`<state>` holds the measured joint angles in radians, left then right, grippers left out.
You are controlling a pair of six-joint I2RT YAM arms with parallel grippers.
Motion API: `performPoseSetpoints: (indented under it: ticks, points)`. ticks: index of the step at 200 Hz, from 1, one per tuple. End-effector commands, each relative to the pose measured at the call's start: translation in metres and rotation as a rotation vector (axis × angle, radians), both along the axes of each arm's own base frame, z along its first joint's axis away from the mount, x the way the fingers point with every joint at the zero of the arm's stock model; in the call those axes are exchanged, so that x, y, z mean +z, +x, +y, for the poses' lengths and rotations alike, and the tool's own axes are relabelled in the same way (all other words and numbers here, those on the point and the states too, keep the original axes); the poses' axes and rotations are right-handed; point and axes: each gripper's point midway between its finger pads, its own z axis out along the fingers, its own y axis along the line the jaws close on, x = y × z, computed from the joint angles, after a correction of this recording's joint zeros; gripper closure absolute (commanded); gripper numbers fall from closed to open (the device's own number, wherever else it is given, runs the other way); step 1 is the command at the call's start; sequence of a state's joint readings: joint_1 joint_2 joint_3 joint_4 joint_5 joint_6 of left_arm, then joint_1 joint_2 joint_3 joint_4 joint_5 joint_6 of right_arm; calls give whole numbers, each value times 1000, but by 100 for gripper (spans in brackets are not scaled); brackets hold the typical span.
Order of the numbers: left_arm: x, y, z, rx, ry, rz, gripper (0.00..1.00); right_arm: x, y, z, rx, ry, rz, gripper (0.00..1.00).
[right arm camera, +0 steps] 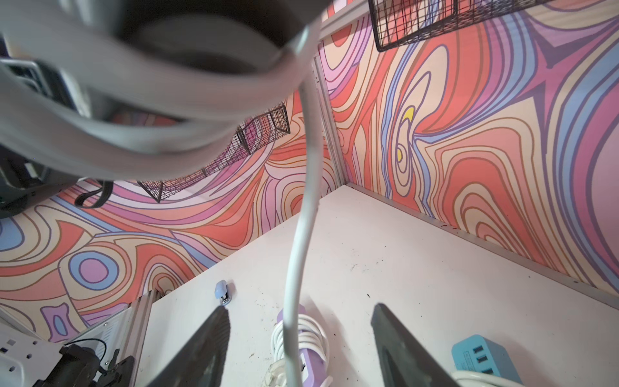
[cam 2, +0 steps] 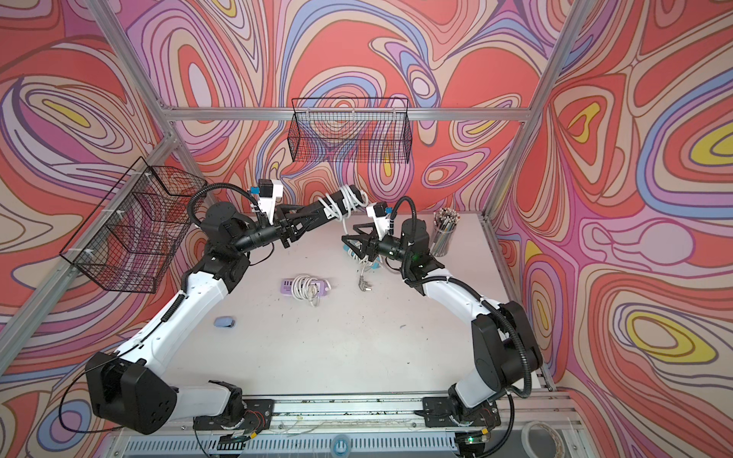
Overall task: Unwrap the cord wrapped around the power strip
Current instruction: Unwrap the power cord from the power strip.
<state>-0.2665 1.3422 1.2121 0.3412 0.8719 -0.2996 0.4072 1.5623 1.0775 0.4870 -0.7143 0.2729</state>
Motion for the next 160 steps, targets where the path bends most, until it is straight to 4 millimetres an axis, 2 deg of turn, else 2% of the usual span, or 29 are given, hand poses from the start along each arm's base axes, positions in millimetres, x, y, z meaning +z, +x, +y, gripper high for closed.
performPoseSetpoints:
  ticks: [1,67,114,129,152,160]
  points:
    - [48,-19,6,-3,-40,-170,100,11,-6,-1,1,27,-30,31]
    - [58,-18,21,39,-71,-193,100,-10,-6,3,39,66,30,35]
    - [62,-17,25,32,-96,-192,100,-15,-5,6,55,63,45,41]
    - [62,-17,24,25,-98,-187,100,-17,-4,8,63,66,51,55]
    - [62,-17,23,17,-102,-184,100,-17,-1,9,61,66,55,100]
    - [61,-16,23,13,-101,-182,100,-16,0,8,54,66,56,100]
